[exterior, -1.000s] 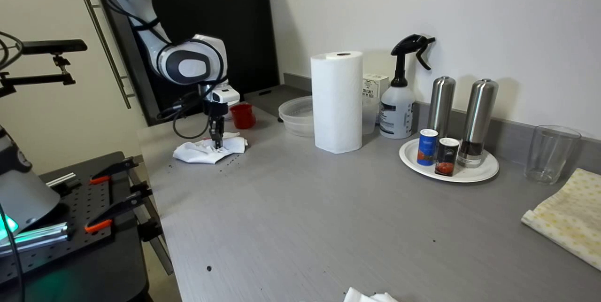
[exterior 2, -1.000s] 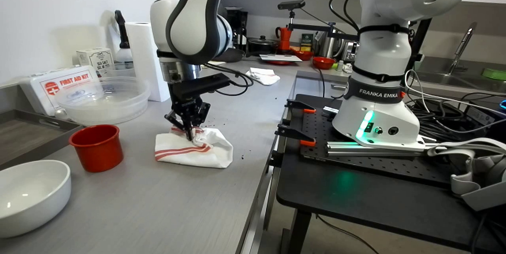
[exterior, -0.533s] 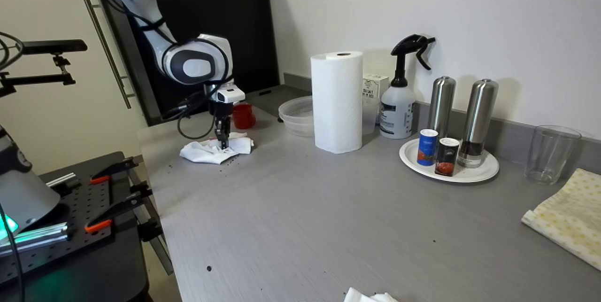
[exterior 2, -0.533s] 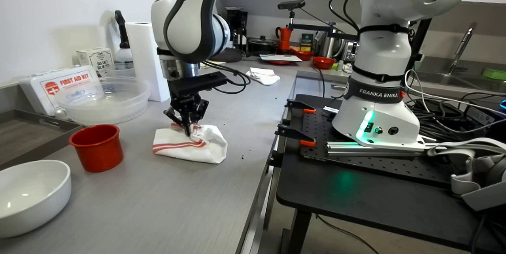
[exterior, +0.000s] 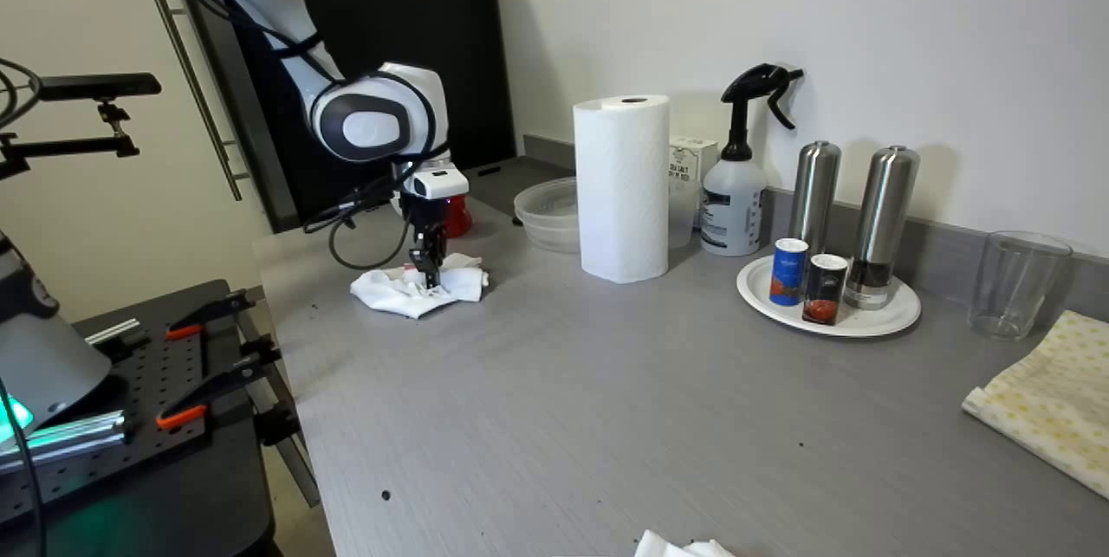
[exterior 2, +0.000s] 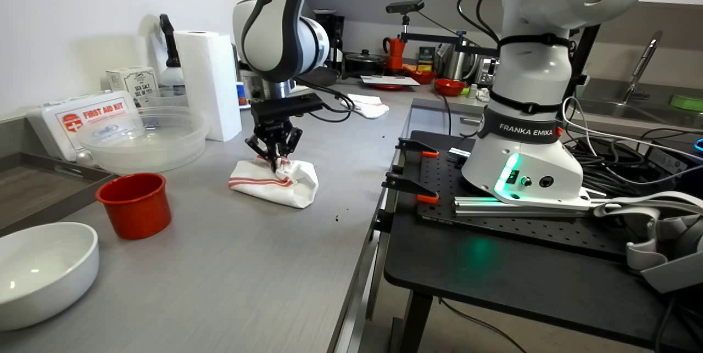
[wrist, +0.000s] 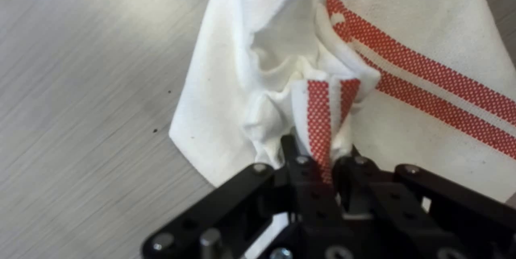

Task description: Use one white and red towel to wipe the left side of the table.

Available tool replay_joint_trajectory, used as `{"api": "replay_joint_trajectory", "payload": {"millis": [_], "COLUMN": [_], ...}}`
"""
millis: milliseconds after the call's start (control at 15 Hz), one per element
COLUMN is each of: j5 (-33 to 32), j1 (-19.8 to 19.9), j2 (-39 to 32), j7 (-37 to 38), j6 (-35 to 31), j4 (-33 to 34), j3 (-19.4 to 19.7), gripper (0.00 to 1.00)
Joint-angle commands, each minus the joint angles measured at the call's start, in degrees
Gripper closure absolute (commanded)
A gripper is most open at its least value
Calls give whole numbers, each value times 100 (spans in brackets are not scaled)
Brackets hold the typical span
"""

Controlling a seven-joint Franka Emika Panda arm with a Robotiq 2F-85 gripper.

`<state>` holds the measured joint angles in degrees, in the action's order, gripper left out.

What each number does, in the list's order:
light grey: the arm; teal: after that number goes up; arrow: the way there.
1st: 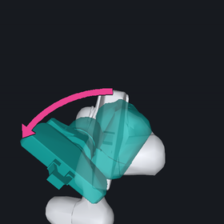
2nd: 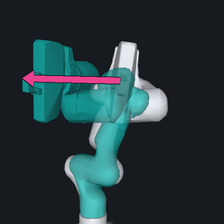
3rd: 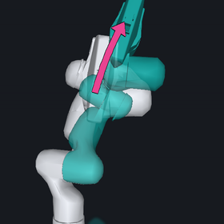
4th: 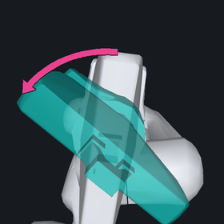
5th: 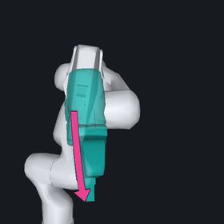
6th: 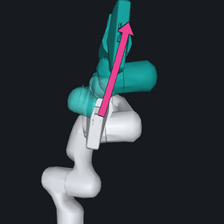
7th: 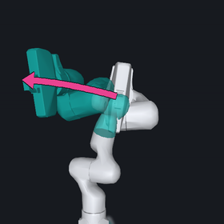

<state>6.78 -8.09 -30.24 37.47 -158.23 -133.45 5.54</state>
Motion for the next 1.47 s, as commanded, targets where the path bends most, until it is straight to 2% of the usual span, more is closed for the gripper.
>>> {"api": "replay_joint_trajectory", "payload": {"millis": [0, 467, 867, 1133, 1400], "j5": [139, 478, 547, 582, 606], "j1": [165, 936, 1466, 1619, 1528], "j2": [-94, 35, -4, 20, 84], "j7": [-43, -248, -287, -181, -30], "j6": [-392, -732, -659, -618, -694], "j4": [-269, -647, -589, -544, -601], "j3": [294, 706, 1221, 1465, 1604], "gripper": [97, 97, 97, 97, 97]}}
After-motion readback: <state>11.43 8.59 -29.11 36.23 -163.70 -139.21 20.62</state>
